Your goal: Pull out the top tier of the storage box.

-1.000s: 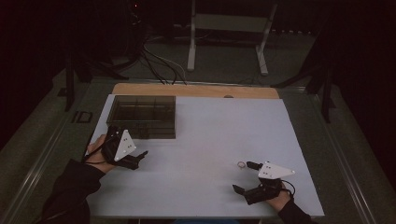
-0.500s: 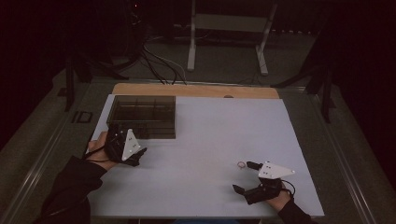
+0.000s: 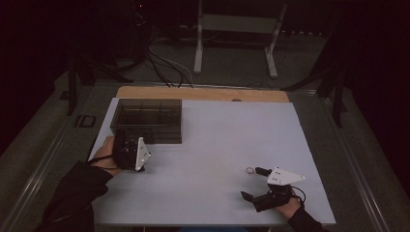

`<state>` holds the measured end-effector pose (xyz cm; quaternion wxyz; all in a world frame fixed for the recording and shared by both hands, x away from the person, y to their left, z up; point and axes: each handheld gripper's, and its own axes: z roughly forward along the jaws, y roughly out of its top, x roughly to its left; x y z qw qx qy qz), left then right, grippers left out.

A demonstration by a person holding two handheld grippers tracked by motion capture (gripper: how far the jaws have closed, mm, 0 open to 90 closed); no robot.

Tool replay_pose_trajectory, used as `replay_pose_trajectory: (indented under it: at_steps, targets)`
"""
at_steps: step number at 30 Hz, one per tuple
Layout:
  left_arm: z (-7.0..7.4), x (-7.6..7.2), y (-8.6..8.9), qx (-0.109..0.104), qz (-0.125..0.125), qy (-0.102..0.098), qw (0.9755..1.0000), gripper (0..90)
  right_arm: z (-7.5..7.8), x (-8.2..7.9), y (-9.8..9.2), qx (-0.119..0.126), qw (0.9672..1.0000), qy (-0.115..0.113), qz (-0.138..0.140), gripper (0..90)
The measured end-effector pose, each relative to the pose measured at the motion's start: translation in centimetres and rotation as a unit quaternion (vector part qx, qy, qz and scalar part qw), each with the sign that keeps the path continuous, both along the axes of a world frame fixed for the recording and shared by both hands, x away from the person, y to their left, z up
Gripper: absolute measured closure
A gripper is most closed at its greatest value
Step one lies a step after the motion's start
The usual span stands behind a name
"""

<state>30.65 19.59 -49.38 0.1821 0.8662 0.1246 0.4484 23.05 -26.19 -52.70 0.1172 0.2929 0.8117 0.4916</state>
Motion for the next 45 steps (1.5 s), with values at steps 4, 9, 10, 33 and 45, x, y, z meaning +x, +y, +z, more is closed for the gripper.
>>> replay_pose_trajectory:
  at_steps: [4,9,10,33,45]
  targets:
    - [-0.3,-0.1,-0.3,0.023,-0.002,-0.015,0.9996,5.2,0.0,0.0,0.0,0.0,1.0,0.0,-0.001,0.0]
    - [-0.7,-0.1,-0.5,0.041,0.006,-0.037,0.9985,5.3,0.0,0.0,0.0,0.0,1.0,0.001,0.0,0.0]
    - [-0.7,-0.1,-0.5,0.041,0.006,-0.037,0.9985,6.1,0.0,0.0,0.0,0.0,1.0,0.001,0.0,0.0]
    - [-2.4,0.2,-1.0,0.133,0.012,-0.122,0.9835,36.9,0.0,0.0,0.0,0.0,1.0,0.002,0.001,0.0]
    - [-2.8,0.4,-1.0,0.161,0.015,-0.162,0.9736,65.9,0.0,0.0,0.0,0.001,1.0,0.004,0.003,0.0]
